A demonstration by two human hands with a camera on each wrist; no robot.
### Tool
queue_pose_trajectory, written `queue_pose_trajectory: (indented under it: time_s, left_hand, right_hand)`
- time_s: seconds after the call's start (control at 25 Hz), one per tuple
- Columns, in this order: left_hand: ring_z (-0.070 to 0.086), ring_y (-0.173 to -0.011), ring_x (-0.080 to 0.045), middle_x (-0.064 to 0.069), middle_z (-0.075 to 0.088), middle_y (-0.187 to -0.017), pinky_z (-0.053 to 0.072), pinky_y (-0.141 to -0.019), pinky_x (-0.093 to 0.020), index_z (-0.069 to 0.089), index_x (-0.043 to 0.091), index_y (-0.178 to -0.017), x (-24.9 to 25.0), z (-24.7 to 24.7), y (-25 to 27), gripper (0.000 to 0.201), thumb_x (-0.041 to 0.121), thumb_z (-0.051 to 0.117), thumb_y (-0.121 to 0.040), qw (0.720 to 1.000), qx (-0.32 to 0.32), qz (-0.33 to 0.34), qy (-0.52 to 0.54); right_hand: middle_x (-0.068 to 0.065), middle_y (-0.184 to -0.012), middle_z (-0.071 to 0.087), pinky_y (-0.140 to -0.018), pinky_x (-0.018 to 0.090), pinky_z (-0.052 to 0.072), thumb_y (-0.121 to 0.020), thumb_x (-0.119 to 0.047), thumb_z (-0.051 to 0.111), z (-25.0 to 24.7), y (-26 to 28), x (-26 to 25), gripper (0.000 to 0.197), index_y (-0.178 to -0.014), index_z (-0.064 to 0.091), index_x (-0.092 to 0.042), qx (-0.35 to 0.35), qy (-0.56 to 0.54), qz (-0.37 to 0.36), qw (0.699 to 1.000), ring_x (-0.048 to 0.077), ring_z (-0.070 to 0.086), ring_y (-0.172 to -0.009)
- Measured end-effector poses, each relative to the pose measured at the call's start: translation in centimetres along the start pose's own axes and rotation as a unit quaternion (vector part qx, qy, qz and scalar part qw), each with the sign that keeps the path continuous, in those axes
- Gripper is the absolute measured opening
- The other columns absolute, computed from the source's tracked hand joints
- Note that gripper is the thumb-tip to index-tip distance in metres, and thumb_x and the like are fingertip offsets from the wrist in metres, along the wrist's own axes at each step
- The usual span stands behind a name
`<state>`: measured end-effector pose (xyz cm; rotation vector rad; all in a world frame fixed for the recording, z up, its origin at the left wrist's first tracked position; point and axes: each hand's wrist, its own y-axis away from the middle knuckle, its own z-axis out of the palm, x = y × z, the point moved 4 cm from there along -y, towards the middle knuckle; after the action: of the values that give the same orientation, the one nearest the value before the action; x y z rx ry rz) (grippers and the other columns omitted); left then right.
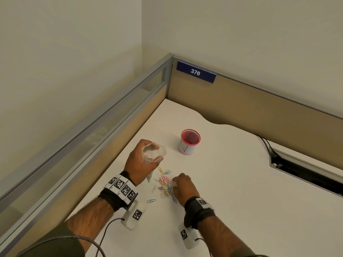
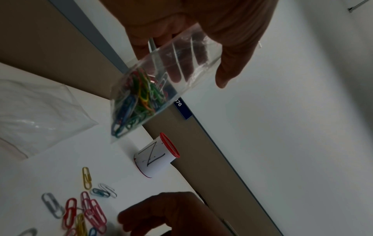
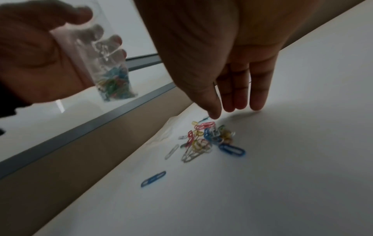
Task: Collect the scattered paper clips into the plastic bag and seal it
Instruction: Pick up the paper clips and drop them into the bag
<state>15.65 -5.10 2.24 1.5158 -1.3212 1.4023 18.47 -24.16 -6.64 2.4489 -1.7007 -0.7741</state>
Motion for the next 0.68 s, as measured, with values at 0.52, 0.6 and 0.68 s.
queue_pose_trajectory:
  time_s: [0.52,0.6,0.68]
  left_hand:
    - [0.061,-0.117,-0.015,0.003,0.066,-0.114,0.053,-0.098,-0.032,0.056,0.023,-0.107,0.2,0.4,-0.2,0.039,0.019,0.082,-0.079,1.000,-0.006,-0.007,-0.011]
    - [0.061,-0.116,-0.015,0.004,0.066,-0.114,0.052,-0.097,-0.030,0.056,0.023,-0.106,0.3,0.4,-0.3,0.039,0.020,0.082,-0.078,1.000,-0.004,-0.006,-0.012]
    - [0.061,-0.115,-0.014,0.004,0.066,-0.113,0.052,-0.096,-0.026,0.056,0.022,-0.107,0.5,0.2,-0.3,0.039,0.019,0.083,-0.078,1.000,0.000,-0.003,-0.015]
  right_hand:
    - [0.007,-0.121,0.046,-0.083,0.038,0.050,-0.084,-0.045,0.065,2.4,1.3,-1.8,0.051,-0.123,0.053,-0.013,-0.032,0.079,-0.026,0.996,0.026,0.046,-0.111]
    - [0.010,-0.123,0.047,-0.084,0.039,0.051,-0.091,-0.033,0.060,2.6,1.3,-2.4,0.039,-0.123,0.052,-0.012,-0.017,0.101,-0.052,0.993,0.028,0.047,-0.110]
    - [0.012,-0.121,0.049,-0.082,0.038,0.050,-0.095,-0.026,0.053,2.5,1.5,-2.8,0.030,-0.121,0.053,-0.011,0.003,0.114,-0.072,0.991,0.029,0.049,-0.106]
